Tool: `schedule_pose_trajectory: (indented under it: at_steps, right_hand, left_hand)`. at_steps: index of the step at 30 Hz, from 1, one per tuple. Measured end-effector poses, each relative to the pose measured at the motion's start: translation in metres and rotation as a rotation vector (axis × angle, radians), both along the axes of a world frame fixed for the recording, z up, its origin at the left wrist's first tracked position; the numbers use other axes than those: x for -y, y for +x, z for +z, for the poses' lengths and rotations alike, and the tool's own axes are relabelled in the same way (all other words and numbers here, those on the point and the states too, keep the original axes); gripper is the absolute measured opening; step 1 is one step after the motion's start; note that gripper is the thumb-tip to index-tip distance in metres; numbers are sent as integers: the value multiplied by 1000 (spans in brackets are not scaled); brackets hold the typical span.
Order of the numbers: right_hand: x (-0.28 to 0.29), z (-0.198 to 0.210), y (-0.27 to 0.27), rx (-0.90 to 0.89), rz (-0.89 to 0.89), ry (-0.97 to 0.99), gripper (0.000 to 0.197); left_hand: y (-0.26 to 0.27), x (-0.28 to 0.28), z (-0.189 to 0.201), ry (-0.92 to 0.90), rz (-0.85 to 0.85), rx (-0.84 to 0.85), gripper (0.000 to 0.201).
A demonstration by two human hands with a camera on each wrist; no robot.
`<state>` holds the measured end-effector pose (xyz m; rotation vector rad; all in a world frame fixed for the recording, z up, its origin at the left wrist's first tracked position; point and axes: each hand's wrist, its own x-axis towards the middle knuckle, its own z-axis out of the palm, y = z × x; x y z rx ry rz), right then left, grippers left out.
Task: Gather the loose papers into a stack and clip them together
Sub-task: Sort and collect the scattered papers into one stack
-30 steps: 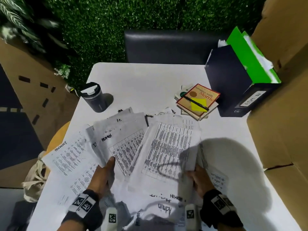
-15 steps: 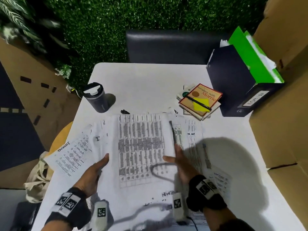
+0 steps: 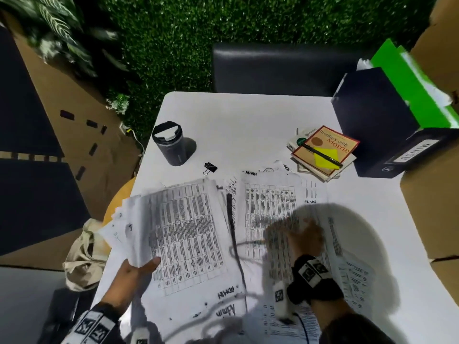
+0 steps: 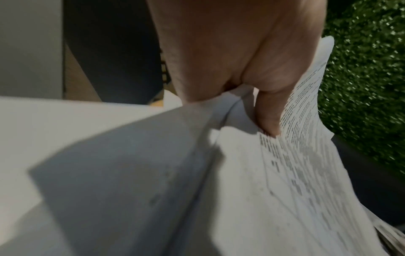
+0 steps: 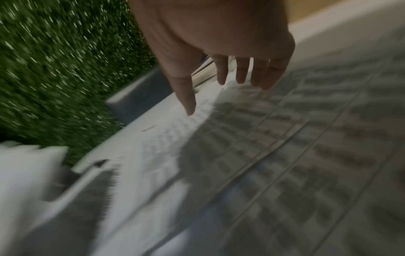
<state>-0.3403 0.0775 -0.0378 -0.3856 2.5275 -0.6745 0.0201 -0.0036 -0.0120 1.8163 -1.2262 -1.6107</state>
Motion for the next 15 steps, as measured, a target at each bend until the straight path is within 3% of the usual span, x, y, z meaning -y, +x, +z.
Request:
schedule_pose_trajectory:
  at_steps: [3, 7, 9, 13, 15]
  right_hand:
    - [0, -5, -16, 36, 26, 190, 100]
    - [5, -23, -20, 1, 71, 268, 105]
    - [6, -34, -24, 23, 37, 183, 94]
    - [5, -35, -30, 71, -12, -116, 31]
    - [5, -26, -34, 34, -44, -243, 27]
  left_hand:
    - [32, 6, 9, -48, 107, 63, 31]
    - [71, 7, 17, -81, 203, 133, 49]
    - [84, 6, 28, -83, 250, 106, 42]
    - [101, 7, 45, -84, 354, 84, 43]
    - [113, 10, 47, -111, 390, 82, 43]
